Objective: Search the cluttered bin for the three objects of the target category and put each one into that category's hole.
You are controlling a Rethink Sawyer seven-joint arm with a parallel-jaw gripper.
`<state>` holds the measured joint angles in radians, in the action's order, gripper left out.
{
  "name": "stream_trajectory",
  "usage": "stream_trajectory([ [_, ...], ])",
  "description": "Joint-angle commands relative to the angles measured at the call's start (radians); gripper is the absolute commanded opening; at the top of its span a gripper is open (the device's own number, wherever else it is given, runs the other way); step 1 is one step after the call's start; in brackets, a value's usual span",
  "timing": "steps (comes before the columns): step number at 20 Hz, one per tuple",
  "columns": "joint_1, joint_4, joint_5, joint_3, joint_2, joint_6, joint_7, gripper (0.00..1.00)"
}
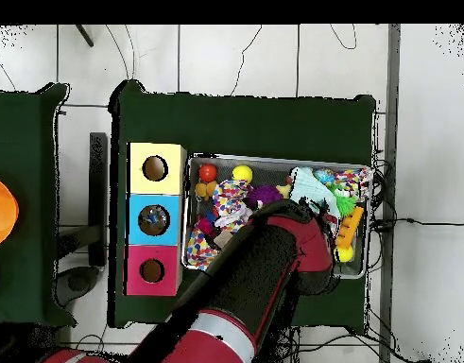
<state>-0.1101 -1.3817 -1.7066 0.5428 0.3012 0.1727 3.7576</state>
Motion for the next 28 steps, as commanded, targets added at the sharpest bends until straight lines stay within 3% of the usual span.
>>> stream_trajectory([
  [1, 0.032, 0.064, 0.083, -0.217, 0.007, -0.068, -0.255, 1.0],
  [4, 0.025, 0.068, 0.077, -0.208, -0.005, -0.067, -0.241, 1.0],
  [9, -0.046, 0.106, 0.016, -0.107, -0.089, -0.006, -0.091, 1.0],
  [16, -0.066, 0.115, 0.033, -0.073, -0.111, -0.028, -0.094, 1.0],
  [23, -0.113, 0.141, 0.034, 0.023, -0.174, -0.017, -0.028, 1.0],
  [28, -0.102, 0.136, 0.057, 0.018, -0.155, -0.023, -0.066, 1.0],
])
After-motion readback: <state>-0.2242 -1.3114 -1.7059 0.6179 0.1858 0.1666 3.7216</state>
